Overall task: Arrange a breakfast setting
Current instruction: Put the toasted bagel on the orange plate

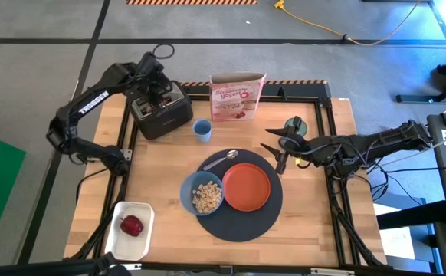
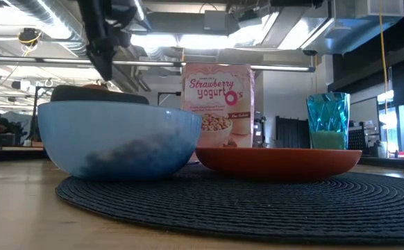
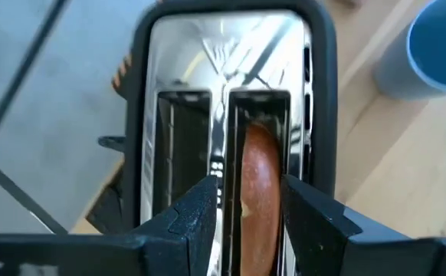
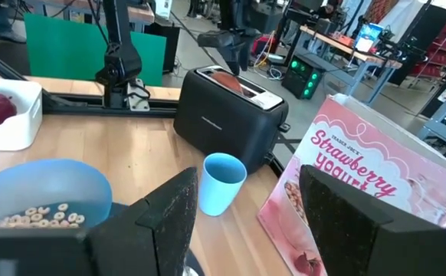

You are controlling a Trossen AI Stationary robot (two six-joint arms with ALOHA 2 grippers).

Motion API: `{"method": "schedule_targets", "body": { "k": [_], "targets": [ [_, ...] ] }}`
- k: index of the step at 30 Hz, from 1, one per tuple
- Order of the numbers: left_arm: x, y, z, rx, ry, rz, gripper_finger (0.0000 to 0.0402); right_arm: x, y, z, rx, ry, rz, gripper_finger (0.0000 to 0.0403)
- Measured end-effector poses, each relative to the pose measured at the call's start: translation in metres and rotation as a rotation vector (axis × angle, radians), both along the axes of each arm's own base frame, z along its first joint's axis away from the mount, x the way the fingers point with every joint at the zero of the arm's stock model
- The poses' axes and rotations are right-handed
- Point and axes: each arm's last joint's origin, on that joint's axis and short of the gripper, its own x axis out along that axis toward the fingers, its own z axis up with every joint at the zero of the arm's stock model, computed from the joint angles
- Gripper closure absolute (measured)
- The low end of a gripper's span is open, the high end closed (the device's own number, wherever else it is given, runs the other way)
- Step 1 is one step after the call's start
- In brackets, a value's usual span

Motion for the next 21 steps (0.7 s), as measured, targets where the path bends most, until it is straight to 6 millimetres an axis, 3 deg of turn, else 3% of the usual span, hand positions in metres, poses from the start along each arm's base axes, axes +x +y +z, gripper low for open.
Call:
{"method": "schedule_targets", "body": {
  "k": [14, 21],
  "targets": [
    [-0.014, 0.008, -0.017, -0.123, 0.081, 0.077, 0.0263, 0.000, 0.000, -0.001, -0.004, 0.008, 0.000, 0.0185],
    [-0.016, 0.006, -0.035, -0.150, 0.136, 0.068, 0.0296, 0.000, 0.000, -0.001, -0.003, 0.007, 0.000, 0.0185]
  ]
}}
